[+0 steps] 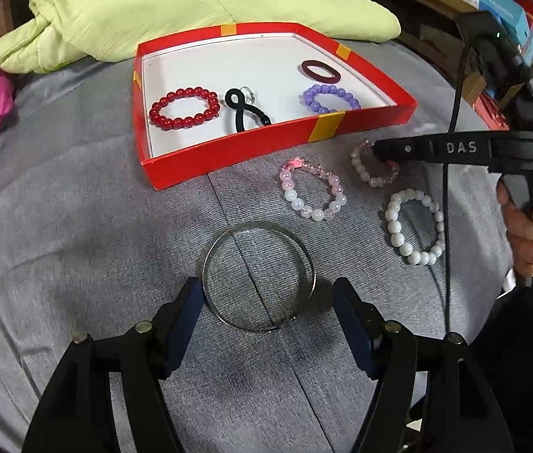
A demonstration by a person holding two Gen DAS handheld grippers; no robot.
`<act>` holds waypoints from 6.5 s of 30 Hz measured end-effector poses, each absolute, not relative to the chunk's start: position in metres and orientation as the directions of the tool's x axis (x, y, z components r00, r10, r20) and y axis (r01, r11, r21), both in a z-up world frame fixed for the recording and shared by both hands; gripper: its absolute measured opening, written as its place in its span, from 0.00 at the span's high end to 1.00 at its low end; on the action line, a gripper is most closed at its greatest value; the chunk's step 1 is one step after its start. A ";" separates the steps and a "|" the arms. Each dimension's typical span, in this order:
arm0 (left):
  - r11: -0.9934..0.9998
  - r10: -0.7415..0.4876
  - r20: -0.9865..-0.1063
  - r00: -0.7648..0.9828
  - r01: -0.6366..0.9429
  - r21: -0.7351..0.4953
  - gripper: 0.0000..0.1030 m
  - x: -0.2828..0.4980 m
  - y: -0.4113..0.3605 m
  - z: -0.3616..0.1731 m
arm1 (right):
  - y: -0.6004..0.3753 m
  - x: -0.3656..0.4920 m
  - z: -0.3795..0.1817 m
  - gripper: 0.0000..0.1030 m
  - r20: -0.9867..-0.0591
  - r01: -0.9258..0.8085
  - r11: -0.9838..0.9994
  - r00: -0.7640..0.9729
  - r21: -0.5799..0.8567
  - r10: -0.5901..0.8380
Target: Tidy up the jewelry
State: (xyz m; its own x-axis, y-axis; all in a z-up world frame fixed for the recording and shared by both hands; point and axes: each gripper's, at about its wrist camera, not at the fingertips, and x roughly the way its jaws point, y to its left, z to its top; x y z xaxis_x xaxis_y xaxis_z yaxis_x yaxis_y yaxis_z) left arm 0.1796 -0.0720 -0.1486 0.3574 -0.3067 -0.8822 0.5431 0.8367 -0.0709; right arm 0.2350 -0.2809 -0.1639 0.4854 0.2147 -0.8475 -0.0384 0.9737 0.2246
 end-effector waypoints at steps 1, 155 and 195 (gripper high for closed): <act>0.836 -0.308 -0.881 0.360 0.544 -0.070 0.31 0.180 -0.074 -0.149 | -0.280 0.235 -0.164 0.90 -0.847 -0.040 0.974 0.487 0.221 0.212; 0.987 -0.005 -0.609 0.793 0.102 0.125 0.39 0.256 -0.018 -0.066 | -0.255 0.286 -0.090 0.92 -0.508 -0.078 0.863 0.781 0.499 0.364; 0.947 -0.124 -0.758 0.640 0.305 0.102 0.39 0.346 -0.132 -0.109 | -0.297 0.343 -0.127 0.92 -0.560 0.095 0.795 0.759 0.599 0.331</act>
State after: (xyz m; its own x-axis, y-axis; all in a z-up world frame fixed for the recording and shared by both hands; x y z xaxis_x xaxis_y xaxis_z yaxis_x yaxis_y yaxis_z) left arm 0.3460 -0.1316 -0.1085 0.6402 -0.1241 -0.7582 0.3045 0.9470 0.1021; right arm 0.3433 -0.2968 -0.1275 0.7593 0.3310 -0.5603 0.0950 0.7953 0.5987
